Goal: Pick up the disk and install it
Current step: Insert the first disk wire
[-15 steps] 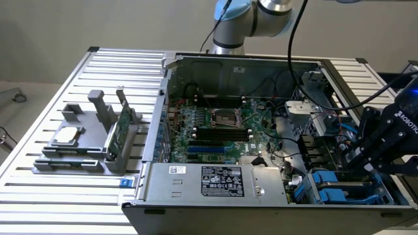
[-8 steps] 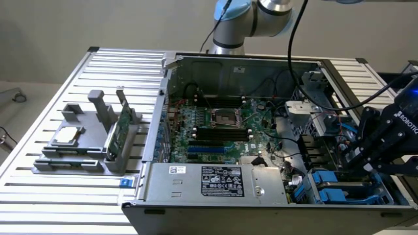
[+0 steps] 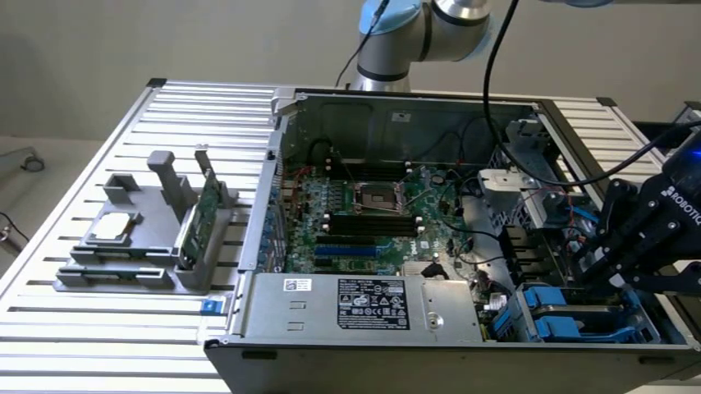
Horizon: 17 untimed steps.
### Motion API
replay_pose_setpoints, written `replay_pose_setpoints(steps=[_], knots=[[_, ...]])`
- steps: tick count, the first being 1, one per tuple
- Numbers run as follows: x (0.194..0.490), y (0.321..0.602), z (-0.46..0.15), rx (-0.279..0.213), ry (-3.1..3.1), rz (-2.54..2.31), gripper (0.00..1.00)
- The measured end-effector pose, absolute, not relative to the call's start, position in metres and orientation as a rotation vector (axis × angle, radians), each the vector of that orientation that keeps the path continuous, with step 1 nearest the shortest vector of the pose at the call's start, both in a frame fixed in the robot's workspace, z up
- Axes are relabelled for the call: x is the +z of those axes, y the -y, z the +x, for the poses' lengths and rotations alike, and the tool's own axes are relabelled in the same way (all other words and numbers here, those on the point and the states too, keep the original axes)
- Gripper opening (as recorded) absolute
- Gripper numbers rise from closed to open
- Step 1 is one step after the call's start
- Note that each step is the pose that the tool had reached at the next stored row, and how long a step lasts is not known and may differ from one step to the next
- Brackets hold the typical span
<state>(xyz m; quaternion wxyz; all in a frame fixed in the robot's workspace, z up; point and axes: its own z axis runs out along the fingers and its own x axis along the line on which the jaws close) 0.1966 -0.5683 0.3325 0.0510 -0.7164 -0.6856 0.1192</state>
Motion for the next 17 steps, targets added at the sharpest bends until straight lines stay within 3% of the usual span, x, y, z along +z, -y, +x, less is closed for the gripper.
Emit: replay_pose_setpoints(steps=[17], knots=[[0.3334,0.5676,0.1995,0.385,2.075,-2.166,0.17]])
